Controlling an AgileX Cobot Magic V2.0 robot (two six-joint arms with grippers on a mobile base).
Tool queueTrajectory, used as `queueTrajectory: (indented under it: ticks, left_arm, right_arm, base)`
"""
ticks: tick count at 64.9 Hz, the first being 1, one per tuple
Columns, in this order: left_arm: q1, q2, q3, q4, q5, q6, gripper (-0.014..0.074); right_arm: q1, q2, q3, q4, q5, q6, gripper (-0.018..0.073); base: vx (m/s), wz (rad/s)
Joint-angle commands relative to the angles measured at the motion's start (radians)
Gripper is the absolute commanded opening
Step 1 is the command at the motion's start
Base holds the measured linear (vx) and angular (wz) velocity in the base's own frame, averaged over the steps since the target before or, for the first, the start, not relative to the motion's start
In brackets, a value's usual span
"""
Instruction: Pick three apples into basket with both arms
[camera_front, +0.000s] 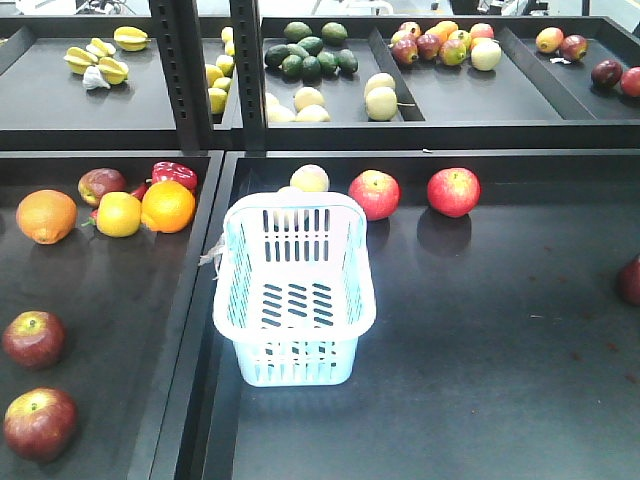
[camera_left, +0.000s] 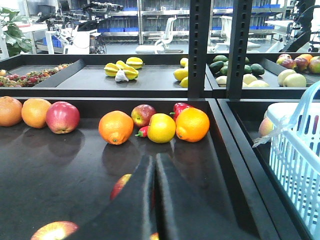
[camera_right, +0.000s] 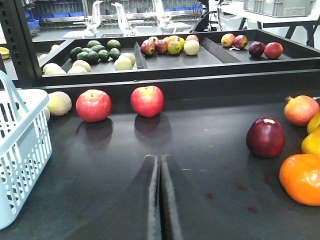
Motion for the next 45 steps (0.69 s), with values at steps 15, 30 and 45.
queueTrajectory:
  ticks: [15,30,45]
  left_arm:
    - [-0.006,-0.014,0.023,-0.010,-0.072,-0.002,-0.0006]
    - [-0.006,-0.014,0.023,-0.010,-0.074,-0.002,-0.0006]
    - [-0.006,-0.014,0.023,-0.187,-0.073,-0.168,-0.0006]
  right_arm:
    - [-0.007,-0.010,0.011,-0.004,-0.072,-0.002,-0.0004]
    - [-0.007,-0.010,0.011,-0.004,-0.072,-0.002,-0.0004]
    - [-0.007,-0.010,0.011,-0.004,-0.072,-0.002,-0.0004]
  base:
    - [0.00,0.00]
    - [0.00,0.00]
    - [0.00,0.00]
